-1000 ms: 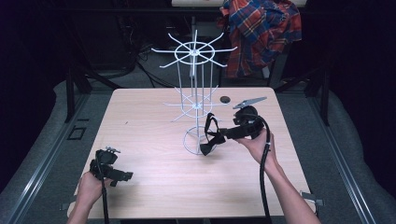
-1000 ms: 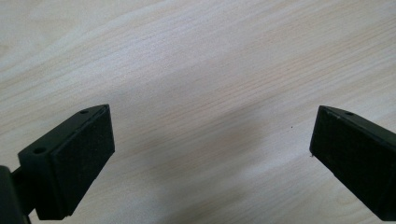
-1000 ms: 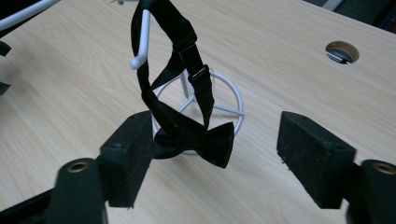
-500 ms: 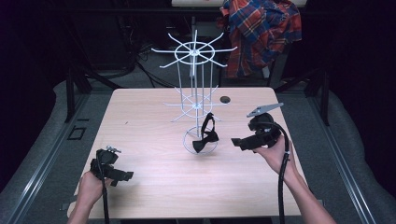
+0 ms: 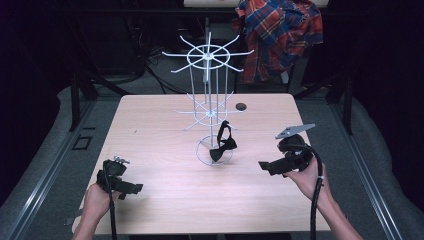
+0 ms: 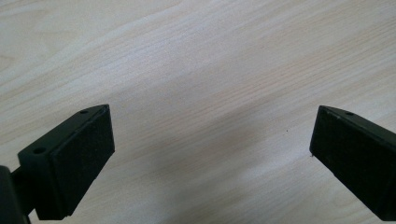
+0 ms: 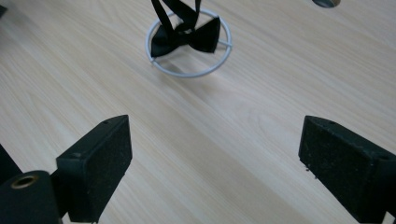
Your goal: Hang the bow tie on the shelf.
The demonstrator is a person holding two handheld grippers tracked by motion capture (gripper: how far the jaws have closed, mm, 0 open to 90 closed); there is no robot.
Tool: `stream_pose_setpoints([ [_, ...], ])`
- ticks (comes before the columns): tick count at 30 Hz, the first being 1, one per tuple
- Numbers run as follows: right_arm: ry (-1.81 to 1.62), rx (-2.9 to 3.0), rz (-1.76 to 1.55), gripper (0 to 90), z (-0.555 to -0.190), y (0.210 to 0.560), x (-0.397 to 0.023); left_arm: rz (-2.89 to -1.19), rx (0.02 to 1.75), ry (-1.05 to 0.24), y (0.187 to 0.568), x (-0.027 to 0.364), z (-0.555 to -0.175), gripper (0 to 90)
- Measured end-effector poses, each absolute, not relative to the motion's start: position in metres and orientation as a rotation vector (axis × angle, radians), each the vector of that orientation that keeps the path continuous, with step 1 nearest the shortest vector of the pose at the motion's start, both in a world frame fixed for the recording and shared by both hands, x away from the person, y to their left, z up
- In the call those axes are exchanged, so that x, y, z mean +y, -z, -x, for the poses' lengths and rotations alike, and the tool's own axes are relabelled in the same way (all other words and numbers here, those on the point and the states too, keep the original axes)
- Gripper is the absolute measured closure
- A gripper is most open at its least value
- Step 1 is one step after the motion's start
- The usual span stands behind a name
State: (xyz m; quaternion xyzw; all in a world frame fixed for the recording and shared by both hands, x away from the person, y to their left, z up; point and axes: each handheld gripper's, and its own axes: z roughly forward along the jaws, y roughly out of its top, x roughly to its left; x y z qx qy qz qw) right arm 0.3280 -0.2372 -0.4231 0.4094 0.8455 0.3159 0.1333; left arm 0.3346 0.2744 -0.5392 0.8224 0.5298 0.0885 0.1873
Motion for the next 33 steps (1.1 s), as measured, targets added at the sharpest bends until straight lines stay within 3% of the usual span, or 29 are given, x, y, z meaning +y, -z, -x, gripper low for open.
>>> stream_pose_setpoints([
  [33, -0.641, 2.562, -1.394, 5.4, -0.281, 0.5, -0.302, -2.321, 1.492, -0.263, 0.539, 0.272, -0.334, 0.0],
])
